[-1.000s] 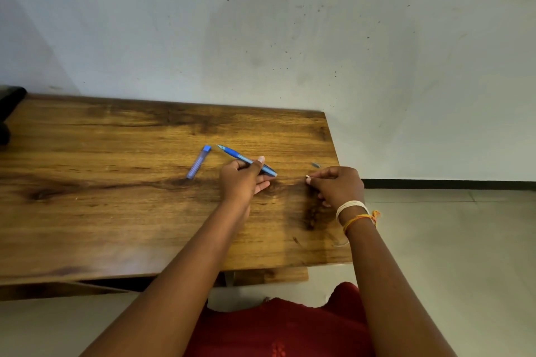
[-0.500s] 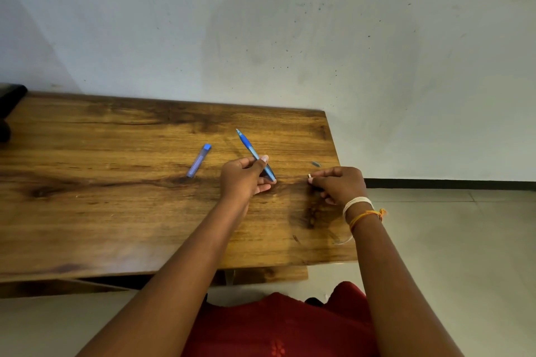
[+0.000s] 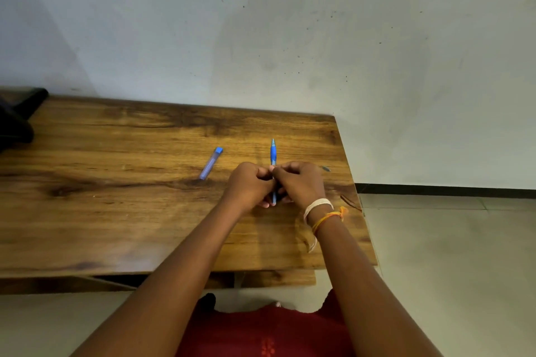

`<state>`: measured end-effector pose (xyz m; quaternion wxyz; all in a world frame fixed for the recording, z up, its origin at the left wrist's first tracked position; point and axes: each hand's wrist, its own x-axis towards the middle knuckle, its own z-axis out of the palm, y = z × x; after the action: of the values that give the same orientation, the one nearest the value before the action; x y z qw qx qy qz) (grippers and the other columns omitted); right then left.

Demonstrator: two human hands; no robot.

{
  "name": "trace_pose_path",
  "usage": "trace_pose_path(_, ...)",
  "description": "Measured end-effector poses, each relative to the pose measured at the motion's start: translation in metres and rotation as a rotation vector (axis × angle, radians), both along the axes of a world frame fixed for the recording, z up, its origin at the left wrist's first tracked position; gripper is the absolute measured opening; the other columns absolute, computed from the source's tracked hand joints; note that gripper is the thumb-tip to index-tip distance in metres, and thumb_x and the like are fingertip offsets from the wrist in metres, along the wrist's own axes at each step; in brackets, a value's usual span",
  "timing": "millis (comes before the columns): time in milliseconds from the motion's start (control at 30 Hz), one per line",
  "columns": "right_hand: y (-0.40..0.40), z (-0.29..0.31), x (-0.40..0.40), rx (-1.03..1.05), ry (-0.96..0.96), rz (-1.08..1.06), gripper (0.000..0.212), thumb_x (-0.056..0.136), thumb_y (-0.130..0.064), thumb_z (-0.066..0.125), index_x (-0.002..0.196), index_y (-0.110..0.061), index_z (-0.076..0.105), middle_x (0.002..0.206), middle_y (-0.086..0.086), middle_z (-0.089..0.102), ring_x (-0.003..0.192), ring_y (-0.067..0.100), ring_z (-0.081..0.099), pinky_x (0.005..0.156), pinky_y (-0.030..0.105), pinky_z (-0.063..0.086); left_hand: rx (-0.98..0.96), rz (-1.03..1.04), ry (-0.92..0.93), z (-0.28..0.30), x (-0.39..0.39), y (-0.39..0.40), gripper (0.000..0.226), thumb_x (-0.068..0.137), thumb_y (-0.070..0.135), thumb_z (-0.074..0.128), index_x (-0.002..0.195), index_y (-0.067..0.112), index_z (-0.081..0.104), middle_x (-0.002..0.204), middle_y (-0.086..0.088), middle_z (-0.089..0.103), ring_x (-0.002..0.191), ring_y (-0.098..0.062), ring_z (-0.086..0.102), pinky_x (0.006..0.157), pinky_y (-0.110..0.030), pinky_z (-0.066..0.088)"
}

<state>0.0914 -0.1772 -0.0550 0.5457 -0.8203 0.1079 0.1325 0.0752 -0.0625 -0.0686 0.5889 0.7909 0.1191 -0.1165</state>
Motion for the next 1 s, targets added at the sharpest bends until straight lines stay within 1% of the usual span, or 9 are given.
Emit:
trace_pose_path(133, 0.009, 0.0, 0.006, 0.005, -0.032, -0.096, 0.015, 0.083, -0.027, 0.071, 0.072, -0.016, 0.069, 0.06, 0.003, 0.066, 0.05, 0.013, 0.062, 0.04, 0.019, 0.048, 0.072, -0.071, -0.007, 0.007, 0.0, 0.021, 0.003, 0.086, 0.023, 0.065, 0.087, 0.025, 0.068, 0.069, -0.002, 0.073, 0.055, -0.011, 0.069, 0.046, -0.024, 0.055)
trace_pose_path(233, 0.017, -0.005, 0.012, -0.08, -0.088, -0.157, 0.014, 0.08, -0.03, 0.074, 0.07, -0.019, 0.07, 0.068, 0.006, 0.071, 0.066, 0.022, 0.07, 0.058, 0.034, 0.059, 0.188, 0.002, -0.089, 0.009, -0.001, 0.042, 0.007, 0.081, 0.032, 0.07, 0.085, 0.026, 0.069, 0.068, 0.003, 0.071, 0.046, -0.005, 0.064, 0.037, -0.017, 0.043)
trace_pose_path(300, 0.029, -0.009, 0.014, -0.16, -0.11, -0.133, 0.015, 0.078, -0.031, 0.074, 0.079, -0.016, 0.074, 0.077, 0.008, 0.074, 0.075, 0.024, 0.07, 0.071, 0.038, 0.059, 0.28, 0.088, -0.18, 0.008, -0.002, 0.059, 0.008, 0.081, 0.029, 0.07, 0.084, 0.022, 0.072, 0.068, 0.005, 0.068, 0.046, -0.005, 0.062, 0.041, -0.016, 0.044)
trace_pose_path(400, 0.042, -0.012, 0.014, -0.3, -0.187, -0.092, 0.019, 0.076, -0.033, 0.075, 0.086, -0.017, 0.075, 0.083, 0.003, 0.074, 0.075, 0.017, 0.064, 0.068, 0.027, 0.049, 0.402, 0.277, -0.276, 0.007, -0.006, 0.078, 0.008, 0.079, 0.026, 0.069, 0.081, 0.019, 0.074, 0.063, 0.011, 0.061, 0.057, -0.005, 0.057, 0.056, -0.023, 0.047)
trace_pose_path(467, 0.048, -0.012, 0.014, -0.348, -0.214, -0.084, 0.019, 0.077, -0.034, 0.075, 0.086, -0.017, 0.075, 0.084, 0.003, 0.074, 0.077, 0.019, 0.065, 0.068, 0.028, 0.05, 0.433, 0.35, -0.283, 0.006, -0.008, 0.088, 0.012, 0.079, 0.027, 0.067, 0.085, 0.018, 0.073, 0.065, 0.006, 0.062, 0.062, -0.012, 0.059, 0.058, -0.028, 0.05)
trace_pose_path(600, 0.05, -0.011, 0.016, -0.384, -0.206, -0.096, 0.023, 0.076, -0.038, 0.075, 0.089, -0.019, 0.073, 0.089, 0.003, 0.074, 0.083, 0.021, 0.066, 0.071, 0.029, 0.051, 0.543, 0.305, -0.206, 0.0, -0.01, 0.099, 0.031, 0.077, 0.034, 0.073, 0.103, 0.017, 0.071, 0.098, -0.004, 0.067, 0.088, -0.019, 0.064, 0.075, -0.038, 0.054)
trace_pose_path(767, 0.056, -0.007, 0.015, -0.362, -0.179, -0.135, 0.035, 0.079, -0.045, 0.071, 0.098, -0.016, 0.07, 0.097, 0.004, 0.072, 0.091, 0.023, 0.065, 0.071, 0.028, 0.045, 0.626, 0.325, -0.231, -0.005, -0.016, 0.098, 0.011, 0.077, 0.028, 0.074, 0.087, 0.022, 0.073, 0.097, -0.001, 0.062, 0.089, -0.017, 0.059, 0.068, -0.031, 0.05)
trace_pose_path(900, 0.064, 0.003, 0.011, -0.403, -0.301, -0.186, 0.034, 0.085, -0.046, 0.061, 0.099, -0.016, 0.07, 0.094, 0.006, 0.072, 0.091, 0.028, 0.065, 0.069, 0.028, 0.042, 0.477, 0.38, -0.228, 0.001, -0.014, 0.093, 0.009, 0.073, 0.024, 0.074, 0.08, 0.018, 0.075, 0.086, -0.002, 0.072, 0.08, -0.018, 0.066, 0.068, -0.03, 0.053)
trace_pose_path(1000, 0.081, 0.01, 0.004, -0.26, -0.28, -0.073, 0.031, 0.084, -0.041, 0.066, 0.097, -0.015, 0.073, 0.08, 0.001, 0.066, 0.081, 0.024, 0.064, 0.062, 0.026, 0.041, 0.262, 0.417, -0.224, 0.014, -0.015, 0.095, 0.007, 0.071, 0.021, 0.076, 0.078, 0.018, 0.074, 0.076, 0.001, 0.073, 0.067, -0.008, 0.066, 0.063, -0.022, 0.054)
